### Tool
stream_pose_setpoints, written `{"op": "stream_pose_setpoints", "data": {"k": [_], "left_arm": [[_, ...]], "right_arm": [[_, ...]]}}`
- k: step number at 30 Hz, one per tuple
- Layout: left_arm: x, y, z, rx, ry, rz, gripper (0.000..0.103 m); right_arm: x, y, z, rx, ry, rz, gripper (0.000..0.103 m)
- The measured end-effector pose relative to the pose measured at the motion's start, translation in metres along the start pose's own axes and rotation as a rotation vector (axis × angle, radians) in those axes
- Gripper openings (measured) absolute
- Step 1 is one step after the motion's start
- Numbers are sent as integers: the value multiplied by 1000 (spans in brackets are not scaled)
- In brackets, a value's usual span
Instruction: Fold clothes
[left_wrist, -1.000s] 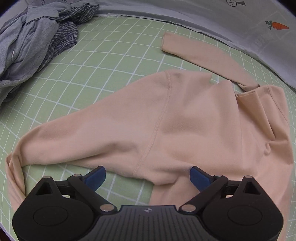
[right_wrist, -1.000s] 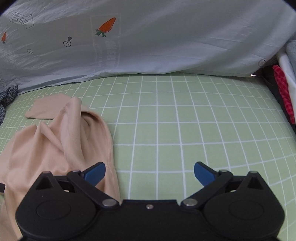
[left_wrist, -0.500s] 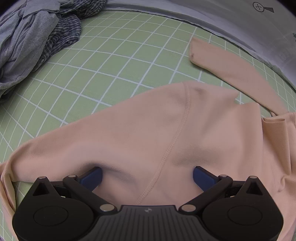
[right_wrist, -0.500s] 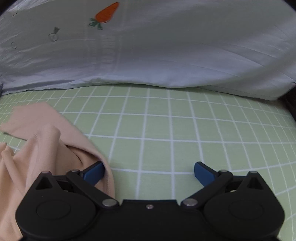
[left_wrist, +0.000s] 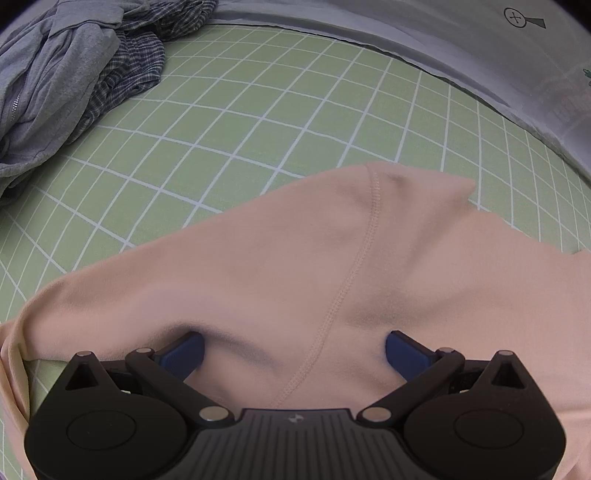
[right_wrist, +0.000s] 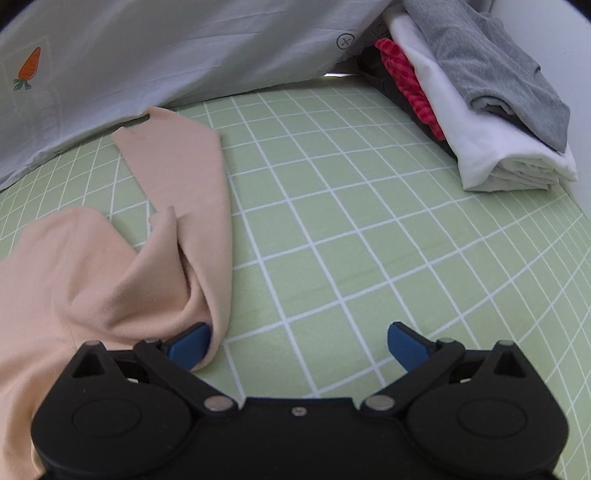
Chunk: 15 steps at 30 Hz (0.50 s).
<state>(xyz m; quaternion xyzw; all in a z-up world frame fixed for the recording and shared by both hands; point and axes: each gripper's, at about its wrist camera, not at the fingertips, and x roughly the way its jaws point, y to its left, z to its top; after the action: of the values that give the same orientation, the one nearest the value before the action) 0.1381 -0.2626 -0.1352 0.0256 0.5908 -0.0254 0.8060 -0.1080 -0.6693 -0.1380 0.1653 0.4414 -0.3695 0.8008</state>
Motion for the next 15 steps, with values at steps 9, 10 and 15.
{"op": "stream_pose_setpoints", "data": {"k": [9, 10, 15], "left_arm": [[0, -2, 1, -4, -4, 2, 103], [0, -2, 0, -7, -6, 3, 103], [2, -4, 1, -28, -16, 11, 103]], "right_arm": [[25, 39, 76, -89, -164, 43, 103], [31, 47, 84, -113, -161, 65, 103], [57, 87, 105, -230, -124, 199, 80]]}}
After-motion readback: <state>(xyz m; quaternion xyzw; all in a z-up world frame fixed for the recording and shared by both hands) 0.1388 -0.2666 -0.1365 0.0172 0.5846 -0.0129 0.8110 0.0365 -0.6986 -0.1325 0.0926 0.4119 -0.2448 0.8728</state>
